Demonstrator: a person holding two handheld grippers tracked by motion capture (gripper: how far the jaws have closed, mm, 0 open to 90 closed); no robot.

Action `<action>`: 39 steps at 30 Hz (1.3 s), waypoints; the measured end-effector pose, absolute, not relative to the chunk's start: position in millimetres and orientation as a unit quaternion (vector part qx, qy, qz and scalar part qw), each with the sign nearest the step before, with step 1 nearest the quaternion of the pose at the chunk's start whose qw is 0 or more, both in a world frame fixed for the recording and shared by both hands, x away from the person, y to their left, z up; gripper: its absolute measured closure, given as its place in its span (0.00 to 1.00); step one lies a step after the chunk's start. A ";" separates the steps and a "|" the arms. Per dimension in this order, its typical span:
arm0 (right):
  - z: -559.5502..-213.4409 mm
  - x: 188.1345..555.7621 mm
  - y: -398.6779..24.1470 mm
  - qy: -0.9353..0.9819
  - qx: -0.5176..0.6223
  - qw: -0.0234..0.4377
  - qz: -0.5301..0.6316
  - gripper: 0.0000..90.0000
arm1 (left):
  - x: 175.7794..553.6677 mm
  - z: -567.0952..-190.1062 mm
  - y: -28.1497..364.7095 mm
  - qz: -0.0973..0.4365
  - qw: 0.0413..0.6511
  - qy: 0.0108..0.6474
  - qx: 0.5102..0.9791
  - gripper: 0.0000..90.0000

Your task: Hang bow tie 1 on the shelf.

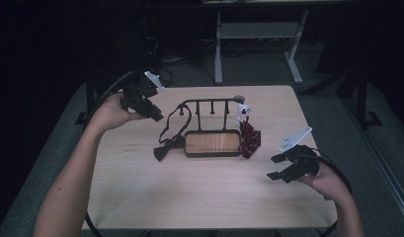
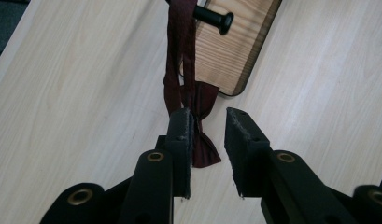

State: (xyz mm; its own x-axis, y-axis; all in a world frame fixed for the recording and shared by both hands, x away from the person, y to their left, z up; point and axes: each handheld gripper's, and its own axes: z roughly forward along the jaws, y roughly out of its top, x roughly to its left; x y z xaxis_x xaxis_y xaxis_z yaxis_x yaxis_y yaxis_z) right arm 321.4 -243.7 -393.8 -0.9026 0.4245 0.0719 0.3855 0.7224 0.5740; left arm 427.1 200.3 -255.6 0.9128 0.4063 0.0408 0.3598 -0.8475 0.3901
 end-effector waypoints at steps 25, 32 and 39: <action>-394.7 322.0 -244.5 0.927 0.227 0.035 0.297 0.36 | 405.5 -269.0 224.7 0.056 0.201 0.205 0.956 0.73; -396.1 322.2 -246.2 0.926 0.232 0.033 0.296 0.35 | 401.8 -274.5 229.2 0.052 0.203 0.208 0.955 0.71; -397.1 321.8 -246.8 0.926 0.234 0.033 0.294 0.35 | 397.3 -280.2 235.6 0.049 0.207 0.211 0.954 0.70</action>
State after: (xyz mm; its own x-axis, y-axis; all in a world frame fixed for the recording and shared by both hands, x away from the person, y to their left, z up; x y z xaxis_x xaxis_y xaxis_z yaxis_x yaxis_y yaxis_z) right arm 321.8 -246.8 -397.1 -0.8881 0.4532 0.0763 0.4142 0.7173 0.5603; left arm 397.3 235.6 -280.2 0.9062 0.4227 0.0070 0.3818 -0.8255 0.4156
